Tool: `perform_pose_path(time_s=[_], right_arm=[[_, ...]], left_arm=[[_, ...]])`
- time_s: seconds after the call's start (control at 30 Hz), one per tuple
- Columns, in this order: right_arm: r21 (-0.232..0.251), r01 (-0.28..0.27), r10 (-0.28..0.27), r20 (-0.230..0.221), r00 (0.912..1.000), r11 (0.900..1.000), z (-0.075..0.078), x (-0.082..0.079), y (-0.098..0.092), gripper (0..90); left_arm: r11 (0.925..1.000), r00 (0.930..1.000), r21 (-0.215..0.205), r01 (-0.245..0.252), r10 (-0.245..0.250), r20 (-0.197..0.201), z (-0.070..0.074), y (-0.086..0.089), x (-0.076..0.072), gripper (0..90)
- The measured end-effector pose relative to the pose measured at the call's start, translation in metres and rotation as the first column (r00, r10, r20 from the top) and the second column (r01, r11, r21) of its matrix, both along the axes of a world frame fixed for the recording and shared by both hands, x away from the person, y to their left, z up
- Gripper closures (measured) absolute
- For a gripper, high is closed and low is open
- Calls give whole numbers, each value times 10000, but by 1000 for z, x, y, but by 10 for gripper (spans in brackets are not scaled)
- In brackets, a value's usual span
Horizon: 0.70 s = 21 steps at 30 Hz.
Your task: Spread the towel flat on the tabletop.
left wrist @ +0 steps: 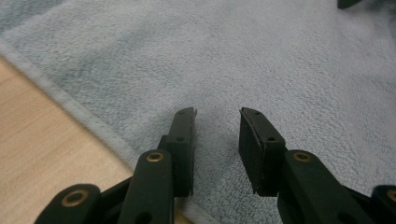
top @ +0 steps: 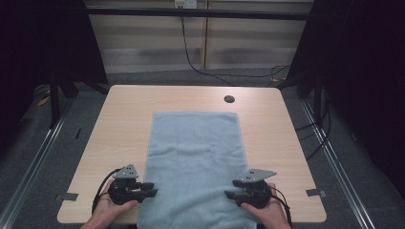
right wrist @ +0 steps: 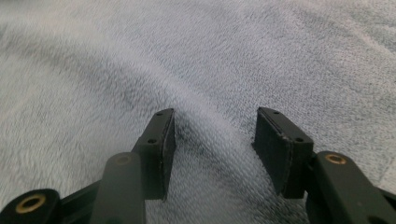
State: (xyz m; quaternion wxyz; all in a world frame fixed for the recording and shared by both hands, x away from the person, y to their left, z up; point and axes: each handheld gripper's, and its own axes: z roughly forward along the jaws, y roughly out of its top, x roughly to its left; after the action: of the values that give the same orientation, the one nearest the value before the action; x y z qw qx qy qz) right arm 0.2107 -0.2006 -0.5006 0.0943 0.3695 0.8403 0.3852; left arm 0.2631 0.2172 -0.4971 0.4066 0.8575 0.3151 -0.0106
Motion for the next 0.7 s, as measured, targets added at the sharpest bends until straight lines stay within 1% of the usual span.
perform_pose_path(time_s=[0.03,0.07,0.1,0.13,0.17,0.2,0.23,0.3,0.33,0.4,0.43,0.47,0.5,0.53,0.57,0.6,0.63,0.67,0.7], right_arm=[[-94,11,-11,-25,10000,10000,1,-1,-3,488],[-48,21,-22,-102,9999,10000,2,0,-5,484],[-64,224,-225,-121,9997,9997,5,4,-9,448],[69,509,-509,88,9987,9987,8,9,-12,441],[369,733,-739,139,9972,9966,11,15,-16,442],[507,871,-882,204,9959,9949,15,23,-17,441],[478,955,-968,254,9950,9943,17,33,-17,440],[241,1056,-1066,461,9932,9941,21,50,-16,434],[315,1087,-1101,443,9929,9936,22,64,-14,436],[483,1339,-1361,464,9896,9898,21,82,-12,437],[565,1425,-1450,417,9886,9882,19,92,-11,439],[520,1513,-1532,354,9876,9871,17,104,-9,442],[421,1606,-1621,355,9861,9861,14,113,-8,440],[315,1686,-1695,266,9852,9852,9,123,-7,440],[232,1769,-1774,241,9838,9840,7,128,-7,441],[263,1927,-1932,177,9810,9809,3,133,-6,435],[344,1989,-1993,102,9799,9794,1,136,-6,425],[361,2023,-2026,46,9793,9787,-2,140,-6,414],[403,2124,-2126,26,9771,9764,-5,141,-6,412]], left_arm=[[9999,9999,44,-110,109,104,2,-1,3,619],[9997,9996,-75,-248,248,118,4,-2,9,608],[9994,9993,-182,-290,294,215,7,-3,15,608],[9990,9991,-327,-318,327,272,10,-4,23,608],[9986,9989,-362,-395,404,249,12,-6,32,609],[9982,9984,-369,-475,486,274,13,-9,41,609],[9980,9980,-296,-555,563,289,13,-12,49,608],[9964,9955,-249,-810,821,464,14,-20,69,600],[9959,9952,-258,-865,875,443,13,-22,77,599],[9930,9929,-498,-1074,1096,451,13,-25,91,596],[9922,9920,-517,-1138,1163,489,13,-27,100,588],[9917,9912,-467,-1202,1225,506,13,-29,108,583],[9909,9912,-609,-1199,1229,489,12,-29,117,569],[9913,9912,-558,-1189,1218,511,11,-30,121,568],[9905,9890,-374,-1321,1343,621,9,-31,126,571],[9903,9883,-224,-1370,1381,648,7,-32,129,571],[9896,9875,-207,-1426,1437,650,5,-32,132,571],[9899,9878,-98,-1414,1417,652,2,-33,134,570],[9902,9882,123,-1393,1382,659,-2,-33,134,565]])
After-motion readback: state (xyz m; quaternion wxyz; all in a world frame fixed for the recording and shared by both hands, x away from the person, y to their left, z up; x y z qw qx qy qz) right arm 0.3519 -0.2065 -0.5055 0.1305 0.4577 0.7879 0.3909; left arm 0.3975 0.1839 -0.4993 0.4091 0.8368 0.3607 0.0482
